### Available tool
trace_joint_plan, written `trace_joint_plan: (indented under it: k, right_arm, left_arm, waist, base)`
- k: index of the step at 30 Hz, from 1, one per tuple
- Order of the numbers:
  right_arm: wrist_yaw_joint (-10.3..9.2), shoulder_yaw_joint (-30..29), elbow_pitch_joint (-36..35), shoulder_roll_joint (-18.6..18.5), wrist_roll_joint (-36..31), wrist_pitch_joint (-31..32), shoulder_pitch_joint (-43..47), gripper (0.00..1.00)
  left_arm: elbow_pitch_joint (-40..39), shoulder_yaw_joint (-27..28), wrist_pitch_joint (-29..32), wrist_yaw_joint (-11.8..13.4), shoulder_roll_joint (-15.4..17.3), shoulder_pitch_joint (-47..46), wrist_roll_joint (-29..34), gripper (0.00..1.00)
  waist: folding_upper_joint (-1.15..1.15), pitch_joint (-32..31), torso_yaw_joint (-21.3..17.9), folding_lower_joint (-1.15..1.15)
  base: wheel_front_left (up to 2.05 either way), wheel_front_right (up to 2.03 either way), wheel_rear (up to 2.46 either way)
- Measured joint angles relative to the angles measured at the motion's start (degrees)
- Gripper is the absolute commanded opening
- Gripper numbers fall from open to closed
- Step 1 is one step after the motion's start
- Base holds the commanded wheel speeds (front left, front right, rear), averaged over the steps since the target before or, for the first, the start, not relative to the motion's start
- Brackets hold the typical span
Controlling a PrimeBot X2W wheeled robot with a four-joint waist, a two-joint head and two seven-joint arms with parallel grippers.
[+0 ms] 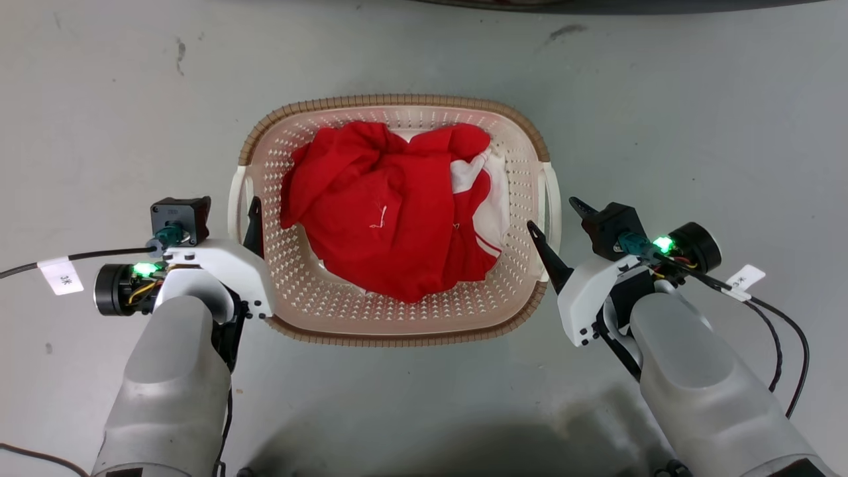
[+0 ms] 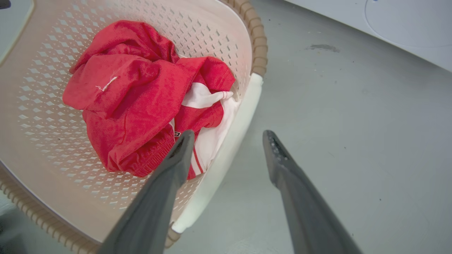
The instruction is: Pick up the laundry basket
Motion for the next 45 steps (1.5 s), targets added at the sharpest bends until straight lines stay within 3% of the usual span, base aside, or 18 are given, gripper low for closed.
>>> trace_joint_plan:
  k: [16,17,18,19,29,45]
  right_arm:
    - [0.00,0.9,5.8,0.0,0.0,0.0,-4.5,1.00]
    - [0.00,1.1,6.2,0.0,0.2,0.0,-4.5,0.69]
    - [0.01,1.4,6.4,0.1,0.4,0.0,-4.5,0.20]
    - [0.04,1.6,6.6,0.2,0.4,0.0,-4.6,0.00]
    - [-0.12,2.1,7.8,0.3,1.5,0.0,-5.0,0.00]
    - [-0.12,9.4,12.2,0.3,10.1,2.6,-1.3,0.00]
  left_arm:
    - [3.5,-1.6,0.0,-0.3,-0.5,-2.9,-0.4,1.00]
    - [3.7,-1.7,0.0,-0.3,-0.6,-3.1,-0.4,1.00]
    - [4.1,-1.9,0.0,-0.4,-0.7,-3.2,-0.4,0.41]
    - [4.2,-2.0,0.0,-0.4,-0.8,-3.2,-0.5,0.00]
    - [4.7,-3.2,0.0,-0.8,-1.6,-3.1,-0.8,0.00]
    - [10.4,-5.5,0.1,-1.3,-2.1,0.8,-1.4,0.00]
  waist:
    - [0.00,4.8,0.9,0.00]
    - [0.00,4.8,0.9,0.00]
    - [0.00,4.9,1.0,0.00]
    - [0.00,4.9,1.0,0.00]
    - [0.00,2.8,1.0,0.00]
    - [0.00,-10.4,0.3,0.00]
  base:
    - [0.00,0.00,0.00]
    - [0.00,0.00,0.00]
    - [0.00,0.00,0.00]
    - [0.00,0.00,0.00]
    - [0.00,0.00,0.00]
    - [0.00,0.00,0.00]
